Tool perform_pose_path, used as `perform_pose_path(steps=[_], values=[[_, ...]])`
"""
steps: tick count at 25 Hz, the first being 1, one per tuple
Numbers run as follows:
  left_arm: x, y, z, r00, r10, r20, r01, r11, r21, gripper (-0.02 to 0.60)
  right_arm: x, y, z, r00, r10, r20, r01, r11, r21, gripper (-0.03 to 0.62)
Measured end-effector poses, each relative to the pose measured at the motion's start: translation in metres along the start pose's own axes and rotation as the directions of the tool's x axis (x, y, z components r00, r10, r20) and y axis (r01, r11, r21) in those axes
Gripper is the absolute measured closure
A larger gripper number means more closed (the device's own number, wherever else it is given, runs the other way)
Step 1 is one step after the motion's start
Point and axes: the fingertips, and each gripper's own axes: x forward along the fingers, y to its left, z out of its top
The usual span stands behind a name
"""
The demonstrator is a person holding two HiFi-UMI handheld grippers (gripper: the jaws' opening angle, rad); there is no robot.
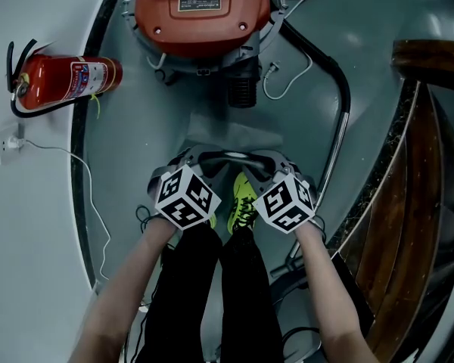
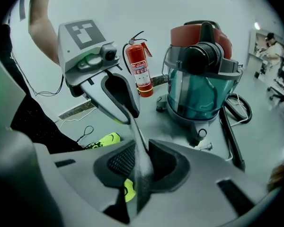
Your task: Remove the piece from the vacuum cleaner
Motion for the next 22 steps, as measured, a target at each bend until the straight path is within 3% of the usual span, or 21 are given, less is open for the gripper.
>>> perform_pose_path(steps=[11,17,22], values=[[0.004,0.004,-0.002,1.000,0.023,0.005,-0.024,1.000,0.005,0.487,0.004,-0.001,0.000,0.999,0.032,0.007,-0.032,0.998,0.060,0.510],[0.005,-0.002,-0.008,1.000,-0.007,-0.014,0.007,1.000,0.008,0.431,0.004,0.001,-0.005,0.999,0.045,0.005,-0.046,0.995,0.088,0.476],[0.006,-0.003,-0.013,1.000,-0.018,-0.019,0.017,1.000,-0.019,0.431,0.004,0.002,-0.008,0.998,0.059,-0.001,-0.058,0.991,0.122,0.474]])
